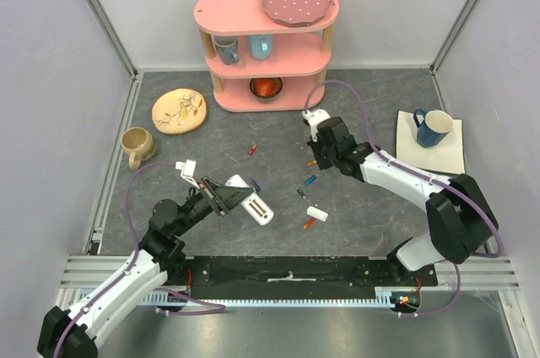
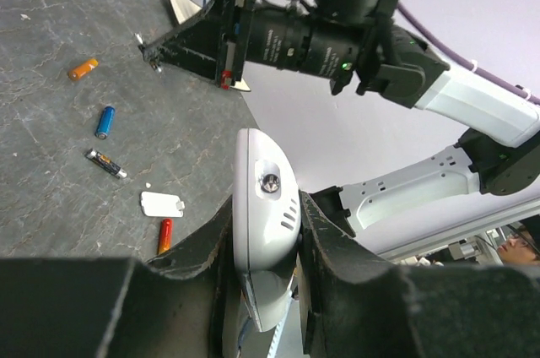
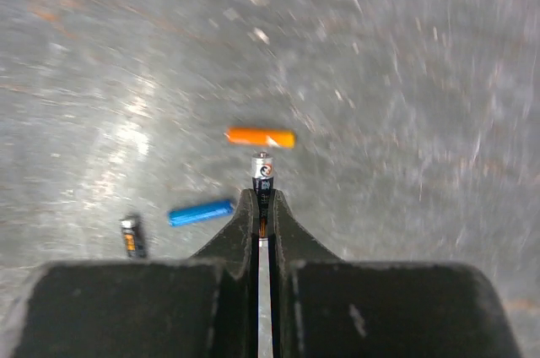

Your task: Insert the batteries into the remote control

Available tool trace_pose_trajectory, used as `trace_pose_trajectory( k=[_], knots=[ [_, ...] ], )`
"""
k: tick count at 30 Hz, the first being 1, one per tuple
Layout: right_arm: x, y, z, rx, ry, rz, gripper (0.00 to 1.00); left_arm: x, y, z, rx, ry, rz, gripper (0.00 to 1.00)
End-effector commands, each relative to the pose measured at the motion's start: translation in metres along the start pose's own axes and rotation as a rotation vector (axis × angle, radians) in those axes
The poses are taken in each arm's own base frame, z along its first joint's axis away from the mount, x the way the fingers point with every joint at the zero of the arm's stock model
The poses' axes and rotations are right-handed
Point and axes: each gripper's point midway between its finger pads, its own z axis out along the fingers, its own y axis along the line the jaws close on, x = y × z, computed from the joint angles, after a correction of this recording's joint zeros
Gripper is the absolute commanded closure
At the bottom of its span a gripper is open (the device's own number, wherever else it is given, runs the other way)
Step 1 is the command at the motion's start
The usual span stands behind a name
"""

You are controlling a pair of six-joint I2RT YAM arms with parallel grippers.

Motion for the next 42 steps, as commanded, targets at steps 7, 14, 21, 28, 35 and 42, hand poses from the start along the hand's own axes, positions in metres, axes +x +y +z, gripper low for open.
trace_pose_trajectory(
  k=[7, 14, 21, 28, 35, 42],
  knots=[
    [-0.046, 0.026, -0.011, -0.037, -0.065, -0.623, 1.00, 0.025, 0.028, -0.012, -0.025, 0.060, 0.034, 0.98],
    [-0.017, 0.035, 0.013, -0.123, -0.042, -0.804, 1.00, 0.022, 0.024, -0.016, -0.013, 0.040, 0.057, 0.98],
    [-0.016, 0.056, 0.024, -0.243, -0.092, -0.918, 1.00, 0.021, 0.028, -0.020, -0.017, 0.016, 0.043, 0.98],
    [0.012, 0.067, 0.043, -0.314, -0.039, -0.886, 1.00, 0.022, 0.031, -0.023, -0.037, 0.008, 0.050, 0.98],
    [0.015, 0.069, 0.054, -0.307, -0.041, -0.858, 0.95, 0.019, 0.034, -0.024, -0.060, -0.001, 0.067, 0.98],
    [0.018, 0.066, 0.056, -0.288, -0.020, -0.837, 0.73, 0.017, 0.035, -0.023, -0.073, -0.002, 0.078, 0.98]
  ],
)
